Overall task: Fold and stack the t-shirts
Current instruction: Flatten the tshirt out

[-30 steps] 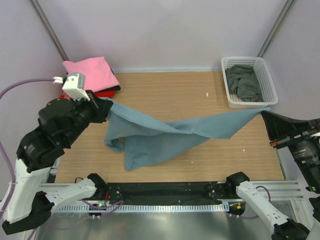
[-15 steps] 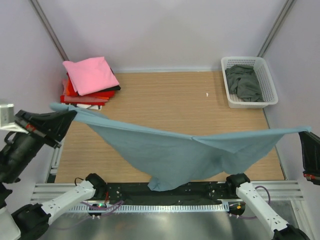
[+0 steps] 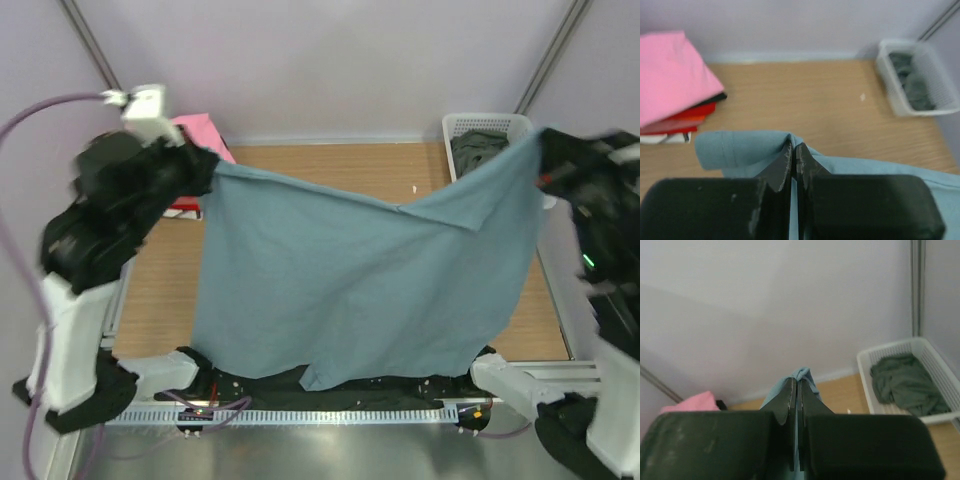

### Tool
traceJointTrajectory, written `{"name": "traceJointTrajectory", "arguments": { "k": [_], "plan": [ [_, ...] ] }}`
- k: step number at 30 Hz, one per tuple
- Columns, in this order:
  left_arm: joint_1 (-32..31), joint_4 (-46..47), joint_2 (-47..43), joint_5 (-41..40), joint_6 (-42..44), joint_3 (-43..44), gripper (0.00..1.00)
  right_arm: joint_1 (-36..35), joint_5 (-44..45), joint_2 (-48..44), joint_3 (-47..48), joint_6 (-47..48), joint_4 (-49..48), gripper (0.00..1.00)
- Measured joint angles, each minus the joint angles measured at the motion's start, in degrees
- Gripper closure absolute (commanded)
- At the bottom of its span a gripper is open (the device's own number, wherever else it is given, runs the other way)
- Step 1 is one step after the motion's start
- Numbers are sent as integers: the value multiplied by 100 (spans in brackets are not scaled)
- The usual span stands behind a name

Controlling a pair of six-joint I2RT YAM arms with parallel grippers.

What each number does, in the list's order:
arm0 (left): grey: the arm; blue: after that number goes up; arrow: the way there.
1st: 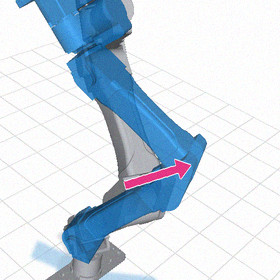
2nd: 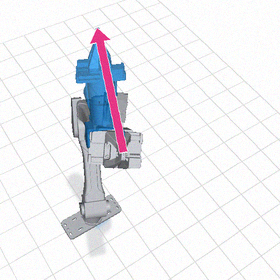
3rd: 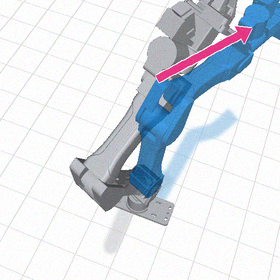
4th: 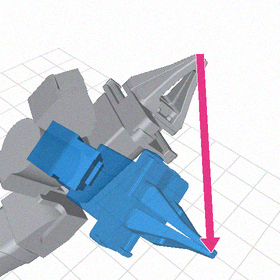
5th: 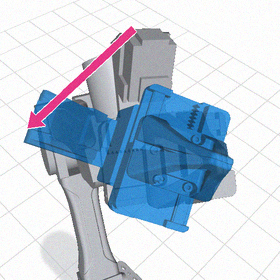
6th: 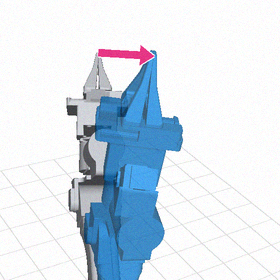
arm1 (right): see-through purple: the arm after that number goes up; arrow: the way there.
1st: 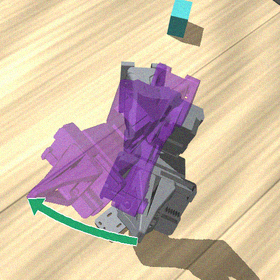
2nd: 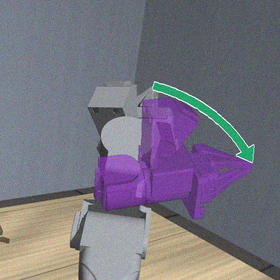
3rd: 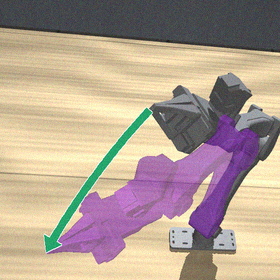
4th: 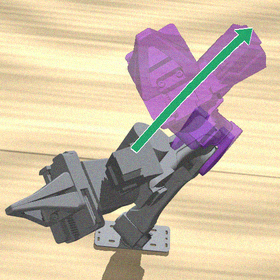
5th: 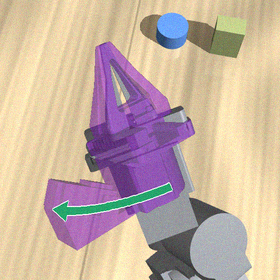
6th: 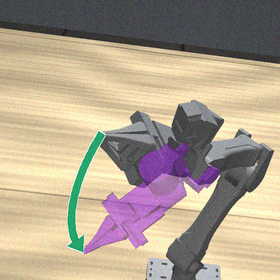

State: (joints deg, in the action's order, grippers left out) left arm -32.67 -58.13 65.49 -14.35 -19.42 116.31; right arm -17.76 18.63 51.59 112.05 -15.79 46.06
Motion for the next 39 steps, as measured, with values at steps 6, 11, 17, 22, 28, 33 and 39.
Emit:
{"name": "traceJointTrajectory", "arguments": {
  "k": [6, 11, 17, 22, 28, 33, 39],
  "plan": [
    [1318, -35, 2861, 562, -356, -319, 67, 181, 680, 3386, -267, -348, 7, 28],
    [1965, -13, 4881, 697, -586, -1047, 33, 363, 179, 7171, 1276, -387, 568, 0],
    [1937, -164, 3954, 634, -651, -1897, 25, 345, -107, 6992, 481, -382, 907, 0],
    [1899, 212, 2201, 667, -568, -2424, 26, 334, -498, 5248, -640, -452, 258, 3],
    [1902, 542, 1097, 673, -507, -4013, 26, 334, -1099, 4629, -1978, -726, -601, 21],
    [1902, 664, 487, 686, -531, -5001, 26, 334, -1379, 5296, -2677, -938, -809, 34],
    [1902, 1010, -601, 581, -560, -5405, 25, 334, -1574, 5814, -2706, -1113, -1082, 39]
  ]
}}
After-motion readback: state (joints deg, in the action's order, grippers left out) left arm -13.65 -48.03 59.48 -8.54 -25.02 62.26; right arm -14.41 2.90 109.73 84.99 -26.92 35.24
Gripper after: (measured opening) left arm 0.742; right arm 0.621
